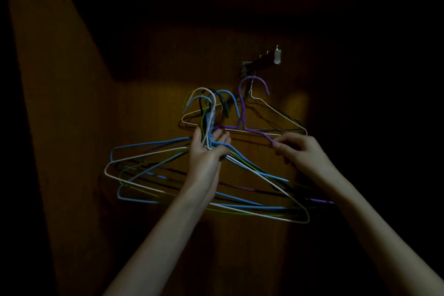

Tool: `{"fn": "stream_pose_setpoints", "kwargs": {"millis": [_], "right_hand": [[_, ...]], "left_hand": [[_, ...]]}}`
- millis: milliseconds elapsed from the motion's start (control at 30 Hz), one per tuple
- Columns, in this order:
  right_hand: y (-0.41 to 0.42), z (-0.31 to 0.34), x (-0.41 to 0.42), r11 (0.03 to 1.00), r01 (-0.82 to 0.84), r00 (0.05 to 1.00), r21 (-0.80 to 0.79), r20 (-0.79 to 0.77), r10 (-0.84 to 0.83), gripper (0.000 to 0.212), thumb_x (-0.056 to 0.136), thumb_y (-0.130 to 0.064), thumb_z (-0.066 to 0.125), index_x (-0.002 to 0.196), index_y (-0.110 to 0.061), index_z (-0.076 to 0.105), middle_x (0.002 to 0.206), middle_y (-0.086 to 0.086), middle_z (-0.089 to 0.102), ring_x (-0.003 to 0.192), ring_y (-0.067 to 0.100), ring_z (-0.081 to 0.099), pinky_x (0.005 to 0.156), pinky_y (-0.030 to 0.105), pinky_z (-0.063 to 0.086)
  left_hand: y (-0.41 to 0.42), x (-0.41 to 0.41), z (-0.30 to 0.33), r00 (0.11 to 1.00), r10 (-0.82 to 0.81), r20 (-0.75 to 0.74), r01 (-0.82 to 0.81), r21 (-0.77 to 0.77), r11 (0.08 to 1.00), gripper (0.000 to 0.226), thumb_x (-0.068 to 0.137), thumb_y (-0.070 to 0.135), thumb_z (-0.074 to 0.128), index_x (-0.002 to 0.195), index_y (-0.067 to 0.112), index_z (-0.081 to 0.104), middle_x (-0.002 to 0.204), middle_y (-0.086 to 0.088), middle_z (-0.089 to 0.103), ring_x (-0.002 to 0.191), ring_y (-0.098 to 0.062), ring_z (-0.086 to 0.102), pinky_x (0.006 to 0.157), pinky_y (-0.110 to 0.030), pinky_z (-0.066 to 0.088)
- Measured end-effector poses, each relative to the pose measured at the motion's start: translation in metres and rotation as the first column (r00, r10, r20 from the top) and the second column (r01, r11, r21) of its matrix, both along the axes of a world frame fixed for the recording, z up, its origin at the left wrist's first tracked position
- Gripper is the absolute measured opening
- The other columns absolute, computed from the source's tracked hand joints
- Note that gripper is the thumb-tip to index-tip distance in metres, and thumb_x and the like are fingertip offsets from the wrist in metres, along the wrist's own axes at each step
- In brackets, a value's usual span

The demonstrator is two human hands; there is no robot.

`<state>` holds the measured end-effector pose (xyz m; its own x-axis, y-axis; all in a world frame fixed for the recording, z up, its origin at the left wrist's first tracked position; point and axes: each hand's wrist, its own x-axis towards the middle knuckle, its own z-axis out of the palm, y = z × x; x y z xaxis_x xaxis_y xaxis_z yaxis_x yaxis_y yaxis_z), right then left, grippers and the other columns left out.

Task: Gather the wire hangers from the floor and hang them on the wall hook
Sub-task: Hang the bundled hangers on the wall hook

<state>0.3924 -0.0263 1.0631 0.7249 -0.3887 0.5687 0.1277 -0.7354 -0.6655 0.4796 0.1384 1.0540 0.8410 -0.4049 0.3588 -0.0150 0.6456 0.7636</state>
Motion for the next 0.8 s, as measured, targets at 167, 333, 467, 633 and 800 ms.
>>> {"fn": "stream_pose_setpoints", "kwargs": {"millis": [167,333,467,633,800], "right_hand": [[0.005,-0.001,-0.005,0.987,-0.119,0.991,0.105,-0.045,0.124,0.017,0.092,-0.016,0.056,0.109,-0.018,0.058,0.078,-0.002,0.066,0.046,0.002,0.050,0.042,0.015,0.034],[0.022,-0.001,-0.003,0.959,-0.232,0.972,0.161,0.005,0.234,0.016,0.094,-0.019,0.053,0.105,-0.030,0.058,0.070,-0.003,0.062,0.048,0.005,0.050,0.041,0.017,0.034],[0.027,-0.003,-0.005,0.952,-0.208,0.978,0.226,0.031,0.206,0.017,0.094,-0.014,0.052,0.100,-0.027,0.062,0.067,-0.004,0.061,0.050,0.005,0.050,0.043,0.017,0.030],[0.032,-0.005,-0.009,0.945,-0.112,0.994,0.306,0.026,0.109,0.014,0.094,-0.013,0.052,0.100,-0.021,0.063,0.075,-0.003,0.065,0.055,0.001,0.056,0.045,0.015,0.034],[0.037,-0.009,-0.019,0.880,-0.096,0.988,0.466,-0.063,0.141,0.017,0.095,-0.006,0.048,0.095,-0.017,0.062,0.085,0.004,0.066,0.076,0.014,0.064,0.052,0.019,0.051]], "left_hand": [[-0.004,-0.021,-0.004,0.998,-0.054,0.012,0.054,0.049,0.997,0.087,0.083,-0.028,0.036,0.151,0.018,0.008,0.143,-0.022,0.040,0.124,-0.030,0.050,0.098,-0.032,0.042],[-0.004,-0.040,-0.010,0.993,-0.116,0.009,0.115,0.096,0.989,0.087,0.083,-0.027,0.037,0.151,0.019,0.006,0.144,-0.020,0.039,0.126,-0.030,0.048,0.097,-0.030,0.041],[0.005,-0.044,-0.012,0.990,-0.141,-0.007,0.141,0.106,0.984,0.088,0.082,-0.028,0.038,0.151,0.018,0.007,0.143,-0.020,0.040,0.124,-0.031,0.050,0.099,-0.032,0.041],[0.017,-0.052,-0.014,0.990,-0.142,-0.019,0.143,0.106,0.984,0.087,0.082,-0.029,0.036,0.151,0.017,0.007,0.142,-0.021,0.041,0.124,-0.031,0.049,0.100,-0.033,0.041],[0.032,-0.061,-0.014,0.986,-0.162,-0.025,0.164,0.106,0.981,0.087,0.084,-0.027,0.038,0.151,0.018,0.005,0.140,-0.020,0.044,0.123,-0.029,0.051,0.100,-0.033,0.041]]}}
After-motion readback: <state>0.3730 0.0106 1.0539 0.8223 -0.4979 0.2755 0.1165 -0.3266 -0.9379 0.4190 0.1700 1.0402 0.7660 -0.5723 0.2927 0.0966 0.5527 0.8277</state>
